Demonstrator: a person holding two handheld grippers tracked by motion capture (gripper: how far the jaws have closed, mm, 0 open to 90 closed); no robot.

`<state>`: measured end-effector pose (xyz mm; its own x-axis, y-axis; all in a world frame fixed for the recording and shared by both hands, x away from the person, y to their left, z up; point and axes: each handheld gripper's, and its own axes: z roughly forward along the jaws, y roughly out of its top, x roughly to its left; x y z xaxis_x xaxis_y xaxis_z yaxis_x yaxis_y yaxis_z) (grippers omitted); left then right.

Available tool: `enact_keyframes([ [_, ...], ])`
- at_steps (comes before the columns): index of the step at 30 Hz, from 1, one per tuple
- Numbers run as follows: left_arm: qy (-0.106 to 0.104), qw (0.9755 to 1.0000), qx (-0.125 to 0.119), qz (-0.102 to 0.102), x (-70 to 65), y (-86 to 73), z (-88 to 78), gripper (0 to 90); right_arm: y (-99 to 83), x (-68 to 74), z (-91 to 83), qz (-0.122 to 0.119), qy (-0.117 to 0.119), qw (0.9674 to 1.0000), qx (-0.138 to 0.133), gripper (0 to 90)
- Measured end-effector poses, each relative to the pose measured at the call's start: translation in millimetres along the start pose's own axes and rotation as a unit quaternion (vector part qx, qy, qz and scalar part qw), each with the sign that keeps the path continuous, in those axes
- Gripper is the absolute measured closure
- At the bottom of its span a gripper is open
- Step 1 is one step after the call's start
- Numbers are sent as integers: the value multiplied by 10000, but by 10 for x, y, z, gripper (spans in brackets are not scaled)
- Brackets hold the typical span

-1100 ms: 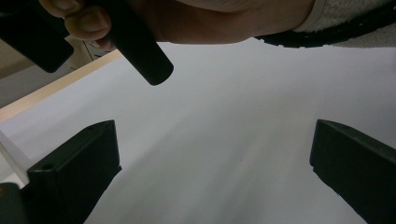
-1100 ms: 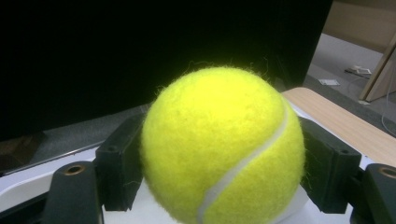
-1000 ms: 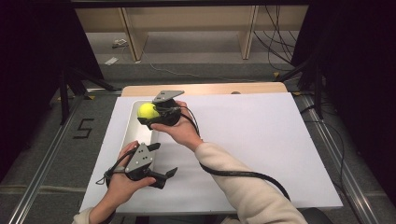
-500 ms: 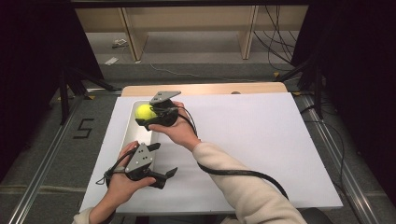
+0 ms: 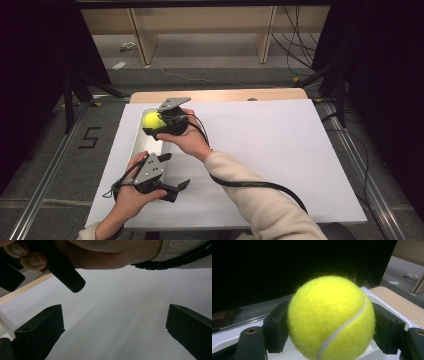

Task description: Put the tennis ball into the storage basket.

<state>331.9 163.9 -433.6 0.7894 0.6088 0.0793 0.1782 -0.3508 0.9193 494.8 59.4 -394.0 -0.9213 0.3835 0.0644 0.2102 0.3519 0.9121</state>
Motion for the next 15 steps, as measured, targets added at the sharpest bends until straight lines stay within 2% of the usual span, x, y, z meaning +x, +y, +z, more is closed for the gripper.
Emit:
enact_keyframes([
  [15, 5, 10000, -9, -8, -4, 1, -1, 10, 2, 39, 68, -24, 65, 10000, 37, 262],
])
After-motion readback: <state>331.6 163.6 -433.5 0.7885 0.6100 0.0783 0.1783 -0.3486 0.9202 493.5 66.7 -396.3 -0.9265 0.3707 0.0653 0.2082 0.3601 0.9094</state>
